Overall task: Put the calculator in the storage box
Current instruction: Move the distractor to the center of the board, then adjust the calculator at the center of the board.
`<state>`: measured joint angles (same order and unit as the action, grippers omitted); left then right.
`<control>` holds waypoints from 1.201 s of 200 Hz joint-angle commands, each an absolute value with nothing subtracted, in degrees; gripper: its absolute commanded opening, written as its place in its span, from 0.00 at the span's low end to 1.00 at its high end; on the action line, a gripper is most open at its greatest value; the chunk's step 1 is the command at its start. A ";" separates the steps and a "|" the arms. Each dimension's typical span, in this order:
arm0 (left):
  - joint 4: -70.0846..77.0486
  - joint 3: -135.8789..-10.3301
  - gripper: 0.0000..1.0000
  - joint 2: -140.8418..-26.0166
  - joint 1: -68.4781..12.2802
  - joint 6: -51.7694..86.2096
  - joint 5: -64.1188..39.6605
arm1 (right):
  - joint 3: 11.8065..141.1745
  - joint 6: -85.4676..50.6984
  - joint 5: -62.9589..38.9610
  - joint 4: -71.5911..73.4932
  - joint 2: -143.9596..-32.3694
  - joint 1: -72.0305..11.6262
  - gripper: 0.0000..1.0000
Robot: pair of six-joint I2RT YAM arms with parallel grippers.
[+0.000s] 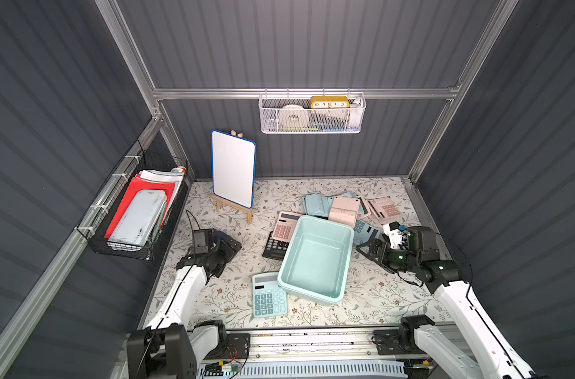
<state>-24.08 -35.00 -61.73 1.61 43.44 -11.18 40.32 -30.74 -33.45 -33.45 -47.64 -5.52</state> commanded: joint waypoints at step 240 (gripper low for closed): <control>-31.62 -30.74 0.93 -67.61 -28.74 58.08 6.77 | 37.49 -30.83 -34.98 -30.69 -48.60 -5.87 0.97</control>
<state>-31.59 -30.35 -66.15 -28.51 56.45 3.51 38.00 -31.07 -34.54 -31.29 -48.45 -5.52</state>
